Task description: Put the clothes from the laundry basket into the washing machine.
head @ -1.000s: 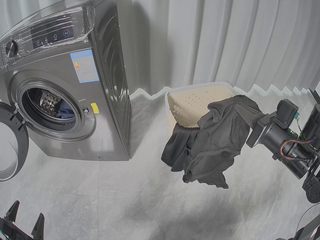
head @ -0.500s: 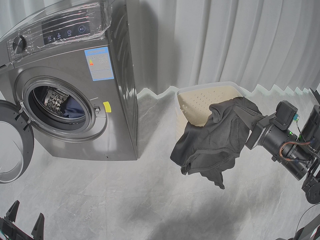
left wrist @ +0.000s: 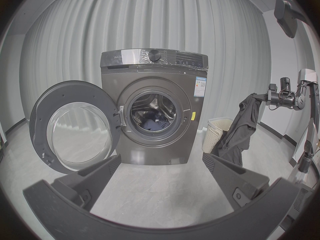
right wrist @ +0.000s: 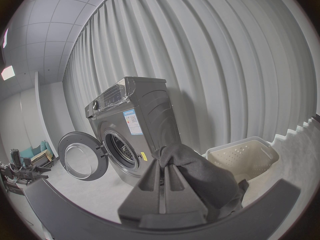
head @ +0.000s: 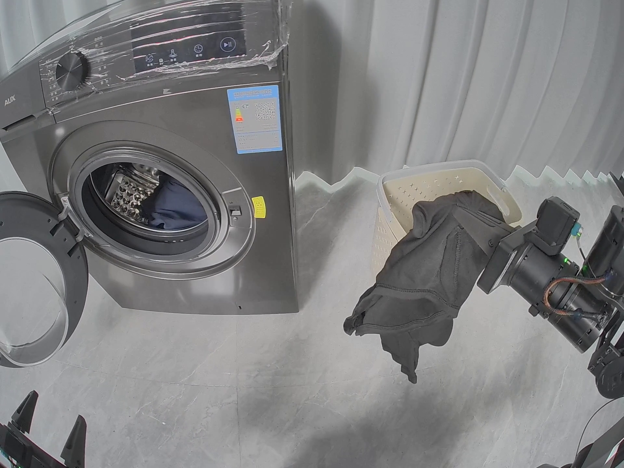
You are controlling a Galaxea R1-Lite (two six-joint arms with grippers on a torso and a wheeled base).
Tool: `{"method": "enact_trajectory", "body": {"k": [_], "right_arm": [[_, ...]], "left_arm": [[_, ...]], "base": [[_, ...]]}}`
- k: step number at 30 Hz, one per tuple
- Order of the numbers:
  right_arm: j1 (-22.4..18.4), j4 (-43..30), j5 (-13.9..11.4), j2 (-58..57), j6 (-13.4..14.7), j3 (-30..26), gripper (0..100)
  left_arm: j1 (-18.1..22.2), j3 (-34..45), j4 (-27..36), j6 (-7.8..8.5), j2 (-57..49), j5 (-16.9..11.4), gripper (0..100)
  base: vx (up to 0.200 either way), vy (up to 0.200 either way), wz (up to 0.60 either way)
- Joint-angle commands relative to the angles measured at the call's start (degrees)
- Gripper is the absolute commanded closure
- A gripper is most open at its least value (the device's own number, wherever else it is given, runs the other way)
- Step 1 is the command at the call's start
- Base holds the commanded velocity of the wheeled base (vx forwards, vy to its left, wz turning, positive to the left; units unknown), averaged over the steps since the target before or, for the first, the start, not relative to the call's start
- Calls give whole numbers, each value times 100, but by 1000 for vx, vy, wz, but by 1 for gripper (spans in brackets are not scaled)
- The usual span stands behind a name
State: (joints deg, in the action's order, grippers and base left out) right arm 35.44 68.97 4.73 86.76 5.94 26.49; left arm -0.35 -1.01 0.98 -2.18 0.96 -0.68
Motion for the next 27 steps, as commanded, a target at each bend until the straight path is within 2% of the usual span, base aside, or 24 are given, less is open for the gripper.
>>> {"method": "enact_trajectory", "body": {"k": [1, 5, 11, 20, 27], "right_arm": [[-2, 2, 2, 8, 4, -4, 100], [-2, -7, 2, 8, 4, -4, 100], [-11, -7, 2, 16, 22, -12, 100], [-55, 11, 2, 122, 30, -47, 100], [-55, 2, 2, 122, 30, -83, 100]], "left_arm": [[0, 57, -1, -2, -79, -2, 0], [0, 57, -1, -2, -79, -2, 0], [0, 57, -1, -2, -79, -2, 0], [0, 57, -1, -10, -79, -2, 0], [0, 57, -1, -10, -79, -2, 0]], "base": [[0, 0, 0], [0, 0, 0], [-200, 0, 0], [0, 0, 0], [0, 200, 0]]}}
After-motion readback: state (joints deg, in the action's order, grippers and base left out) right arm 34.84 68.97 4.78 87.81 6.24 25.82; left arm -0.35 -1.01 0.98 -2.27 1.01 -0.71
